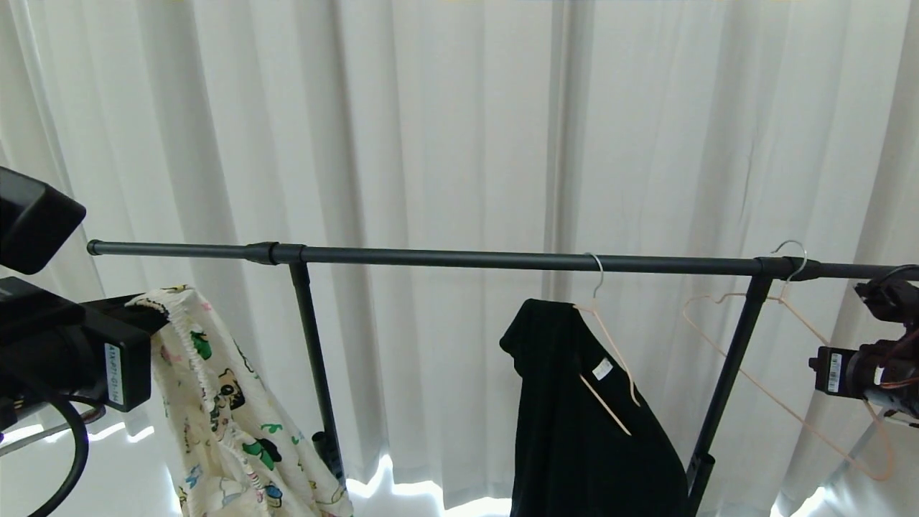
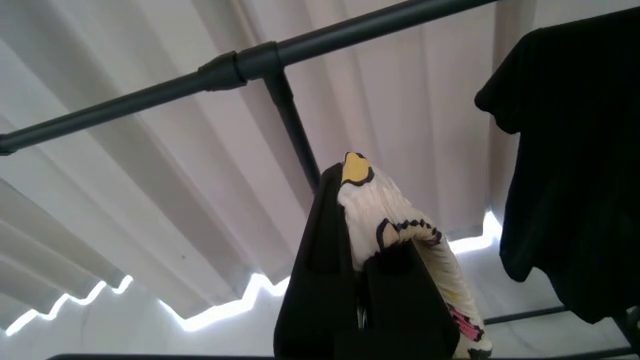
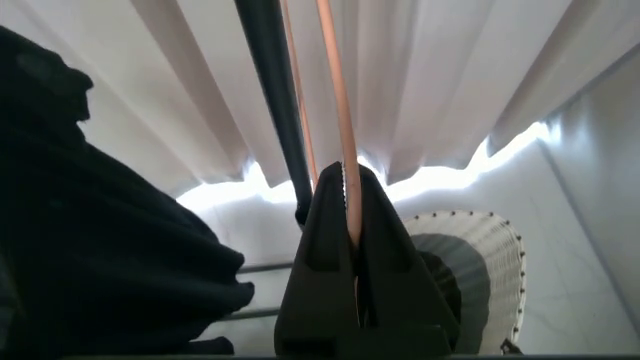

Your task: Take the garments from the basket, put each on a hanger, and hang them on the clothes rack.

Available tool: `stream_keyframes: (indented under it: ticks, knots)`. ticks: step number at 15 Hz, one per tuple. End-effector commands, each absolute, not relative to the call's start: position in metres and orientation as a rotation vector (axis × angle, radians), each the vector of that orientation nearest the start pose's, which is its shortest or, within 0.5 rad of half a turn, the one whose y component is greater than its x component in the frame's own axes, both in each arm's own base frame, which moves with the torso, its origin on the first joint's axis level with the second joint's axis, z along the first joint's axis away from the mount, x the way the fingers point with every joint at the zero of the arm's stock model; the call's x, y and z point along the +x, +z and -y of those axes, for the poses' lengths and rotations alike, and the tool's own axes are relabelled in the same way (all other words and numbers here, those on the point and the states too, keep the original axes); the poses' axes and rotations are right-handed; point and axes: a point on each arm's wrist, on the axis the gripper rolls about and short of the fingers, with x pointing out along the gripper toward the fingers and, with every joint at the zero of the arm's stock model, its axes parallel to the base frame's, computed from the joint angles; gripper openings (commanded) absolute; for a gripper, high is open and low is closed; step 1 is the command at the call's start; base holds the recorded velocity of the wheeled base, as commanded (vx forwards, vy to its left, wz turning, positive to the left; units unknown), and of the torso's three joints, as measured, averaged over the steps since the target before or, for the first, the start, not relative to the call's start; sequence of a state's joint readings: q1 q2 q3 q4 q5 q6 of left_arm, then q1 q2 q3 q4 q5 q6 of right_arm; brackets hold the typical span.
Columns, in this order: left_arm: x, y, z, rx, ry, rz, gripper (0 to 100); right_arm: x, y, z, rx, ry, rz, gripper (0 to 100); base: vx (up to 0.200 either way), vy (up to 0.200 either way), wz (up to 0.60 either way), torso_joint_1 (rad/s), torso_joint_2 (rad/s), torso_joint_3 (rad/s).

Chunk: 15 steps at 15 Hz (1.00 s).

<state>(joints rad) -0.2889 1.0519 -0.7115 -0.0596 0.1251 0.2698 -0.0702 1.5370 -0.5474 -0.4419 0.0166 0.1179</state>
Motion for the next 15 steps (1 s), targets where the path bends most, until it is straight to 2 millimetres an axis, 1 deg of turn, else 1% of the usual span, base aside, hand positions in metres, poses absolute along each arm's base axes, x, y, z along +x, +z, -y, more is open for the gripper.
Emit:
stream_keyframes:
  ticks: [1,4,8,9,10,12,15]
  knots:
    - [0.13,0.247,0.036,0.322,-0.196,-0.235,0,0.224,0.15,0.015,0.136,-0.08,-0.496,0,0.0,0.0,0.0,0.0,0.0,0.0]
    - [0.127,0.249,0.035,0.319,-0.194,-0.222,0,0.212,0.159,0.014,0.101,-0.065,-0.425,0,0.0,0.0,0.0,0.0,0.0,0.0]
    - [0.127,0.249,0.034,0.324,-0.182,-0.223,0,0.178,0.16,0.012,0.053,-0.056,-0.387,0,0.0,0.0,0.0,0.0,0.0,0.0]
    - [0.127,0.249,0.034,0.325,-0.172,-0.224,0,0.175,0.161,0.011,0.052,-0.057,-0.379,0,0.0,0.0,0.0,0.0,0.0,0.0]
    - [0.127,0.249,0.033,0.326,-0.141,-0.228,0,0.166,0.165,0.011,0.051,-0.057,-0.349,0,-0.2,0.0,0.0,0.002,0.0,0.002]
    - [0.126,0.249,0.033,0.324,-0.137,-0.225,0,0.154,0.169,0.01,0.044,-0.061,-0.312,0,-0.2,0.0,0.0,0.002,0.01,-0.002]
    - [0.126,0.249,0.033,0.324,-0.137,-0.225,0,0.138,0.167,0.009,0.007,-0.067,-0.291,0,-0.2,0.0,0.0,-0.006,0.0,0.001]
